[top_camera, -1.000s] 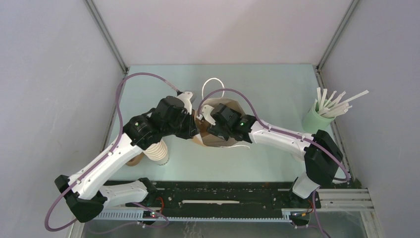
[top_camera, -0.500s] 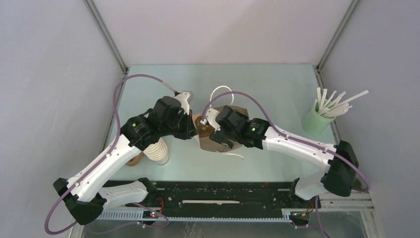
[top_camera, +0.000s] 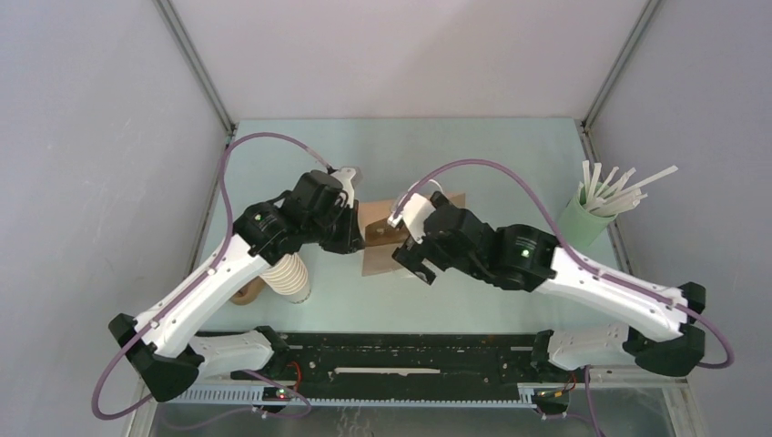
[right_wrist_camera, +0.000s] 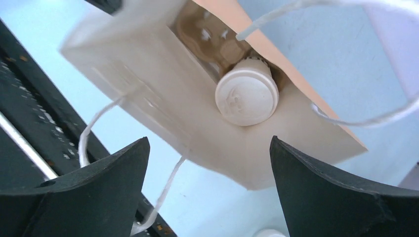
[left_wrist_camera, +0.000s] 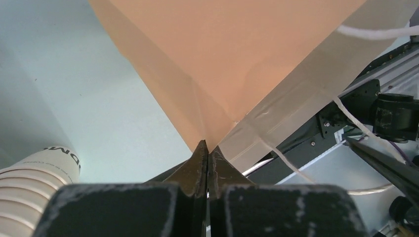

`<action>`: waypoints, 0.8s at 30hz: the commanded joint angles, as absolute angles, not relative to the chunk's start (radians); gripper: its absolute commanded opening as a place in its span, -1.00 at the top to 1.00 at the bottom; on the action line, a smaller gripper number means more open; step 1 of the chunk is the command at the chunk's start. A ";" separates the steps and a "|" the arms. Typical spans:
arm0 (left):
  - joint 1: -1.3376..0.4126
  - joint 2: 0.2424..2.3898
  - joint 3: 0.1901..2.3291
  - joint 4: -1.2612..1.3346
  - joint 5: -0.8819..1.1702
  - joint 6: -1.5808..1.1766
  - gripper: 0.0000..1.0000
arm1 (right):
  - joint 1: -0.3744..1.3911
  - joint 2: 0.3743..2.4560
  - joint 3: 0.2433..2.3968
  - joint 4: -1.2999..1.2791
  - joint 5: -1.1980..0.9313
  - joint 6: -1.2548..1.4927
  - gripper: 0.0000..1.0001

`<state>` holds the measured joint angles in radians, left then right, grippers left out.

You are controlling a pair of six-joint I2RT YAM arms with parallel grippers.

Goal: Pack the takeout coffee

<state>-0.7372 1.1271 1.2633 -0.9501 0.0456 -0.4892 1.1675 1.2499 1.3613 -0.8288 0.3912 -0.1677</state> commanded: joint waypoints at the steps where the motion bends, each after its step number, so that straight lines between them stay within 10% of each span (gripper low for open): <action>1: -0.730 1.160 1.349 -1.015 0.086 -0.536 1.00 | 1.203 1.146 1.469 -0.851 0.436 -0.029 -0.99; 24: -0.438 1.273 1.501 -1.105 0.409 -0.848 0.99 | 0.840 0.865 1.411 -0.834 0.366 0.154 -0.99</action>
<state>-0.4736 1.2575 1.5127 -1.1324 0.3145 -0.7856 0.8783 0.8757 1.4136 -0.8352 0.4187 0.1085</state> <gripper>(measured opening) 0.003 0.993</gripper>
